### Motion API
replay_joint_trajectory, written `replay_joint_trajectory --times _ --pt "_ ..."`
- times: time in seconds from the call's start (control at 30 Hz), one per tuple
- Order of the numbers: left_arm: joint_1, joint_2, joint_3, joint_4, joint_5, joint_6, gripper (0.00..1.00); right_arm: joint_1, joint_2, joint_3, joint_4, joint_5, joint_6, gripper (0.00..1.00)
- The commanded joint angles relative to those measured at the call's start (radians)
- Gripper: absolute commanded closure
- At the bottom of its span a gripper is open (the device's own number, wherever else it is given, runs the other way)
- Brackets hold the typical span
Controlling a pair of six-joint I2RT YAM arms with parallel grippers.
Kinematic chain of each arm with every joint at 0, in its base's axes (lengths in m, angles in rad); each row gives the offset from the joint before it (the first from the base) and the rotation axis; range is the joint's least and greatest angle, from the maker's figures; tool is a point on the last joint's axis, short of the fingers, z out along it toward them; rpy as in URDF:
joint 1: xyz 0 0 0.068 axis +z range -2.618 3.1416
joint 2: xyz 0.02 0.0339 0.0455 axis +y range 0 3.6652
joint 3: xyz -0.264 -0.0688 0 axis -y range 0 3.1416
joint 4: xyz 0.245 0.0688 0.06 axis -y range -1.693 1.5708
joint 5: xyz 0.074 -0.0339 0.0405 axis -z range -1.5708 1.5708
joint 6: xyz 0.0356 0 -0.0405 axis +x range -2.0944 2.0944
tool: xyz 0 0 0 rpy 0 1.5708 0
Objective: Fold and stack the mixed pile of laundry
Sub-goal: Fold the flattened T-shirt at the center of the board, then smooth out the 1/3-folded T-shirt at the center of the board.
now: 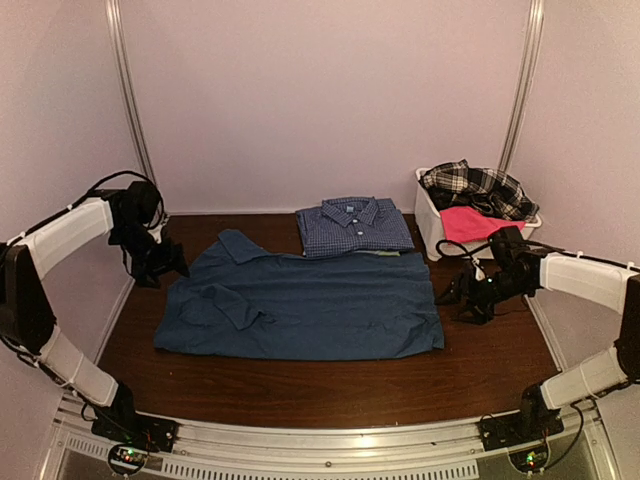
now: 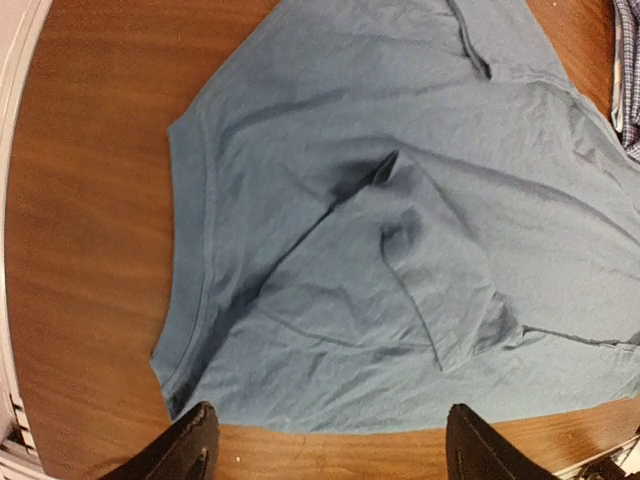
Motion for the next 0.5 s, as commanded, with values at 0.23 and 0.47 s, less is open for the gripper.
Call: replay_joint_trajectory --times 0.23,0.47 --pt "0.013 -0.171 -0.326 -0.005 -0.042 -0.145 0.35 0.014 -0.019 -0.207 0.066 -0.042 -0.070 0.40" --pt "0.060 -0.120 -0.355 0.072 -0.070 -0.080 0.38 0.043 0.029 -0.205 0.103 -0.035 -0.145 0.42"
